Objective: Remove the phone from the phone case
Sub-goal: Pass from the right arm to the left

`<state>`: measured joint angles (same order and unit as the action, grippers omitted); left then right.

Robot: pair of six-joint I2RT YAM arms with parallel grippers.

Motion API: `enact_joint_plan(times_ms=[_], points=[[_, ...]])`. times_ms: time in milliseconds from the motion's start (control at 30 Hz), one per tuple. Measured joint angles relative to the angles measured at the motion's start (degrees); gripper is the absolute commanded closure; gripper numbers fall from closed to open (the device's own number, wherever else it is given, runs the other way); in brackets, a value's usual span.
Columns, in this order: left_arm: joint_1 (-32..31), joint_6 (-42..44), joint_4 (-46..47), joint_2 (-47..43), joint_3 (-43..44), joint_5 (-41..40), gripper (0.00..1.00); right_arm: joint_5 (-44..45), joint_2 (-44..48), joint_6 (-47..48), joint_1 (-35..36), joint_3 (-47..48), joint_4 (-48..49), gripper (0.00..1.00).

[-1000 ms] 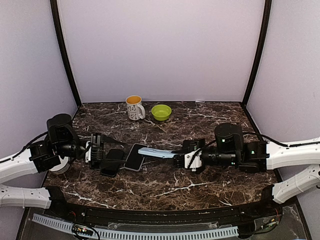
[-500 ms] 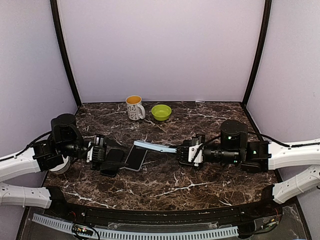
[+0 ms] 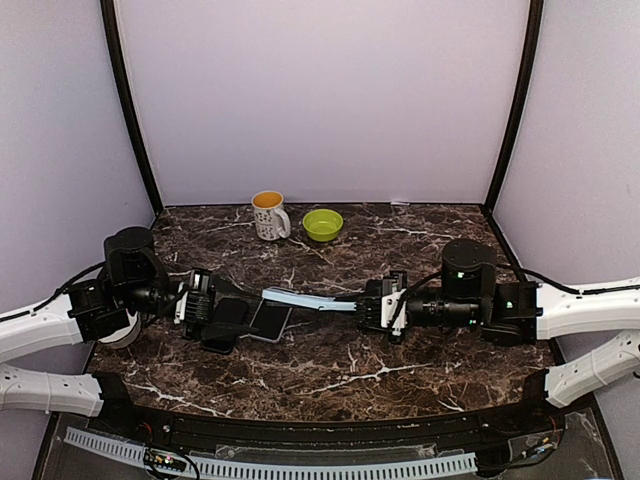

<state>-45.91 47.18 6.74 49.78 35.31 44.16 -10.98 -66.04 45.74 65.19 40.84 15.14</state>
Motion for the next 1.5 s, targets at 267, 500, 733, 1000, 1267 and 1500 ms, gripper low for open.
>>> enact_joint_plan(times_ms=[267, 500, 733, 1000, 1267, 1500], points=[[0.02, -0.07, 0.04, 0.24, 0.0, 0.44, 0.51, -1.27, -0.59, -0.24, 0.0, 0.57, -0.2, 1.0], [0.02, -0.07, 0.0, 0.42, 0.0, 0.46, 0.49, -2.1, -1.79, -0.44, 0.42, 1.64, 0.07, 1.0], [0.0, -0.02, 0.02, 0.42, 0.0, 0.07, 0.57, -1.14, -3.96, -1.33, 1.92, 1.77, 3.34, 1.0], [0.02, 0.31, 1.14, 0.46, -0.02, -4.63, 0.7, 3.23, -8.66, -3.32, 4.31, 2.6, 9.42, 1.0], [0.0, 0.39, 2.75, 0.57, -0.02, -8.68, 0.83, 4.92, -10.73, -4.79, 5.03, 2.99, 12.37, 1.0], [0.0, 1.14, 1.99, 0.57, -0.35, -8.85, 1.0, 5.38, -11.15, -5.09, 5.22, 3.1, 12.37, 1.0]])
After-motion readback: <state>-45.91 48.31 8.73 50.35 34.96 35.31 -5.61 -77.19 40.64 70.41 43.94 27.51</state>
